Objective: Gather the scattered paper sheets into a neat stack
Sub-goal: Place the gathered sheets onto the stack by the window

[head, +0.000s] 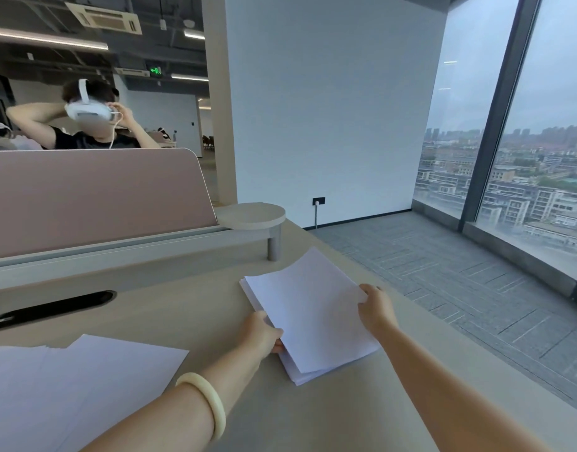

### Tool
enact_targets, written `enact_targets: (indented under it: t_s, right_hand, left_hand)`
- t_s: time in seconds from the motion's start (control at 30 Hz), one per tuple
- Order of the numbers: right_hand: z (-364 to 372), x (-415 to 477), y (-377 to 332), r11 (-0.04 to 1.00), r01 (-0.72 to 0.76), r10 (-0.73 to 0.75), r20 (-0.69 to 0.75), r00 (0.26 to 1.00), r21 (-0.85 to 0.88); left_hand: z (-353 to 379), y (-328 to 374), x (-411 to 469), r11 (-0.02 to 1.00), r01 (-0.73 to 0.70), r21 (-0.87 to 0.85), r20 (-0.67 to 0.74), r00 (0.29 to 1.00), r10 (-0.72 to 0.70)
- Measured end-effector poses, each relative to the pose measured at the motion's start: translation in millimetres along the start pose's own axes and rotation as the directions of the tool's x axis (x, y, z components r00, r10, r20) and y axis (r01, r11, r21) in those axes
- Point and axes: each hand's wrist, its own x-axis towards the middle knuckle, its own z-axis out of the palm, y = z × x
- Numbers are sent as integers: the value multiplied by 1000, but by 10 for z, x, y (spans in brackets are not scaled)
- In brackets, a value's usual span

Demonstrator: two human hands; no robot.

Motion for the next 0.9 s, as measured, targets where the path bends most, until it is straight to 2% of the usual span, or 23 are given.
enact_targets:
  t_s: [0.17, 0.33, 0.43, 0.57, 0.73, 0.9]
  right_hand:
    - [77, 26, 65, 997, 13, -12, 13, 1000, -70]
    - [82, -12, 88, 953, -24, 42, 53, 998, -303]
    - [82, -10, 97, 954, -42, 68, 79, 995, -295]
    - [71, 21, 113, 981, -46, 67, 105, 992, -189]
    - [71, -17, 88, 992, -47, 62, 134, 989, -114]
    - [65, -46, 75, 995, -40, 53, 152, 987, -86]
  left_hand:
    - [-22, -30, 29, 992, -31, 123, -37, 999, 36]
    - [-58, -62, 55, 955, -37, 296, -90, 994, 66]
    - [-93, -56, 35, 876, -17, 483, -116, 990, 82]
    - [-98, -40, -18, 699, 45, 714, -170, 979, 111]
    - [3, -47, -51, 735, 3, 678, -51, 998, 44]
    - [-3, -65, -26, 797, -10, 603, -33, 999, 38]
